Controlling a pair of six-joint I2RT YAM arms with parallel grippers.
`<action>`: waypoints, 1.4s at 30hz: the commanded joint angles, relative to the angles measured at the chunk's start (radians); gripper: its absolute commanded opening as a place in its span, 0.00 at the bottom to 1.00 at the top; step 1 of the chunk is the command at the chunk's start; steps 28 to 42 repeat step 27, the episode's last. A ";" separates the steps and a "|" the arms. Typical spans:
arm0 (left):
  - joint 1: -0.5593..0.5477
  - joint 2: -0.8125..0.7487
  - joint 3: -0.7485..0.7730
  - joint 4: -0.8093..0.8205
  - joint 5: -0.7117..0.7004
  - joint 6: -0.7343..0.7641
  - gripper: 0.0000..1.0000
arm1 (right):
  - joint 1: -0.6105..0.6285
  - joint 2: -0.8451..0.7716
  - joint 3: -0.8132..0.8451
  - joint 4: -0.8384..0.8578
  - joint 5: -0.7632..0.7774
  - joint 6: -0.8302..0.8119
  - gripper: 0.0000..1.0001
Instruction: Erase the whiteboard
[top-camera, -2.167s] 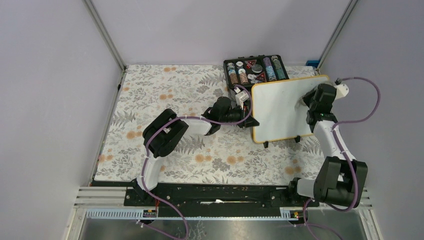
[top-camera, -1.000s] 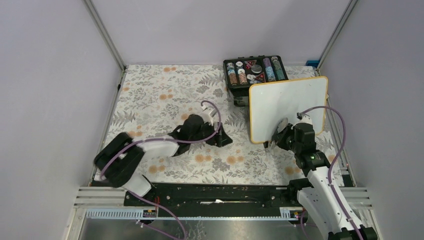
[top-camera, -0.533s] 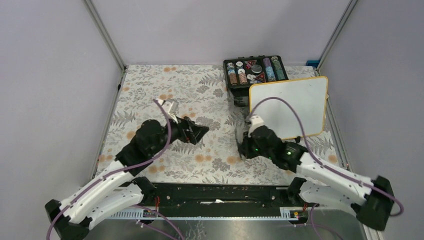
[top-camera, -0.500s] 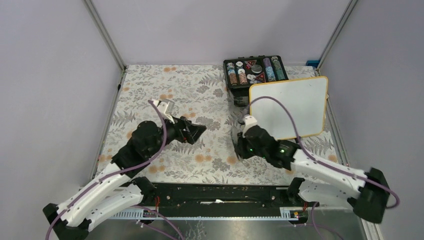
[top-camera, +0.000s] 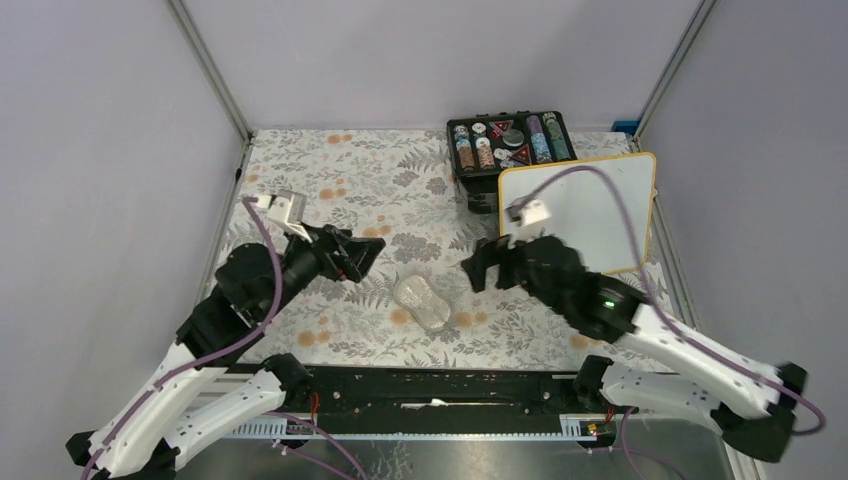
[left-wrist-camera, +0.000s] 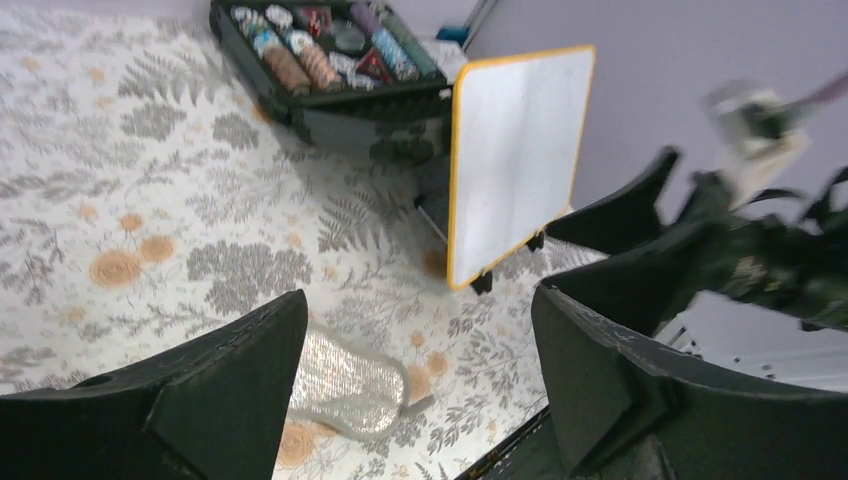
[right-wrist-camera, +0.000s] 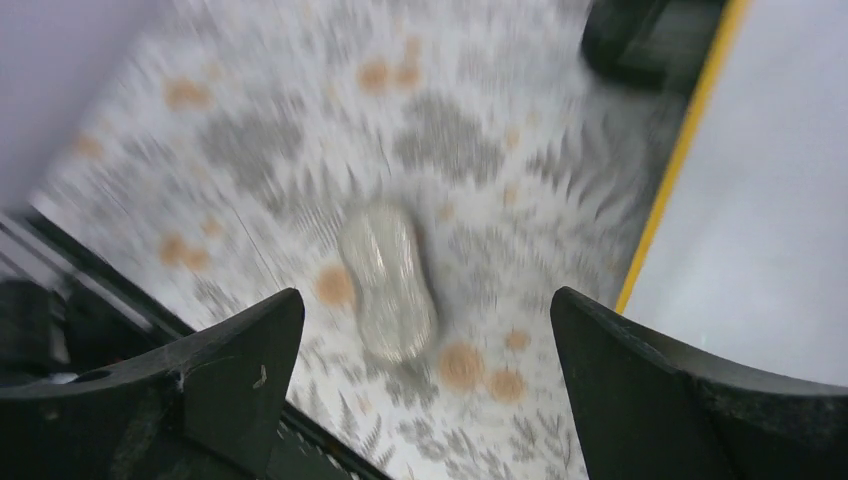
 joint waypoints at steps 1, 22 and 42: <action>0.000 0.003 0.160 -0.008 -0.045 0.045 0.88 | 0.005 -0.218 0.154 -0.002 0.227 -0.094 1.00; 0.001 0.063 0.721 -0.067 -0.123 0.252 0.93 | 0.003 -0.437 0.484 0.202 0.483 -0.301 1.00; 0.000 0.057 0.718 -0.073 -0.137 0.265 0.94 | 0.003 -0.426 0.473 0.184 0.493 -0.310 1.00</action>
